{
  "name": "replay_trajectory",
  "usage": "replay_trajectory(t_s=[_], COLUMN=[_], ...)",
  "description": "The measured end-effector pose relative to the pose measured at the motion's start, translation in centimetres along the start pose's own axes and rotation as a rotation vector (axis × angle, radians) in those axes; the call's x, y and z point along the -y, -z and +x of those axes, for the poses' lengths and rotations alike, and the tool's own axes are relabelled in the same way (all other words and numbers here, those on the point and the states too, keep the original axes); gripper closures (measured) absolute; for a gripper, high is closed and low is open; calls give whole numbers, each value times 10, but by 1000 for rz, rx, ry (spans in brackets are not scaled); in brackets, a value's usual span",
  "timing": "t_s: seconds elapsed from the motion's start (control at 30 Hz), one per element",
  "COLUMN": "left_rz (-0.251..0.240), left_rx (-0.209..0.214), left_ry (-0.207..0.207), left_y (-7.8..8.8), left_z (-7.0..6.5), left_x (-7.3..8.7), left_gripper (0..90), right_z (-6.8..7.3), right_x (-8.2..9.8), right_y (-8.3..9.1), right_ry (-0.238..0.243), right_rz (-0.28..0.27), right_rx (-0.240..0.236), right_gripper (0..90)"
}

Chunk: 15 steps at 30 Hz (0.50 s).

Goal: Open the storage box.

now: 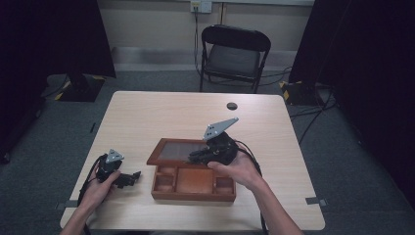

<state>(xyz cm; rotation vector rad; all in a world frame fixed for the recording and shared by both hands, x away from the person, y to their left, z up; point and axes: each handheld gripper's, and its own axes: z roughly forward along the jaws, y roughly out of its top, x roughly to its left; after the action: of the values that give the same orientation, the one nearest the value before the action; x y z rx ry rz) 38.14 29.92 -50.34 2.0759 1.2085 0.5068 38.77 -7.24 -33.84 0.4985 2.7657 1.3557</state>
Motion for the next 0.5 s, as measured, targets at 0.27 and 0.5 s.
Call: replay_trajectory(t_s=[0.27, 0.5], left_rz=[5, 5], left_rx=[1, 0], left_ry=[-6, -6], left_y=[0, 0], left_z=[0, 0], left_x=[0, 0], left_gripper=[0, 0], right_z=[-2, -4], right_x=[-3, -5], right_y=[1, 3], right_ry=[0, -7], right_rz=[3, -4], right_rx=[3, -1], right_gripper=[823, 824])
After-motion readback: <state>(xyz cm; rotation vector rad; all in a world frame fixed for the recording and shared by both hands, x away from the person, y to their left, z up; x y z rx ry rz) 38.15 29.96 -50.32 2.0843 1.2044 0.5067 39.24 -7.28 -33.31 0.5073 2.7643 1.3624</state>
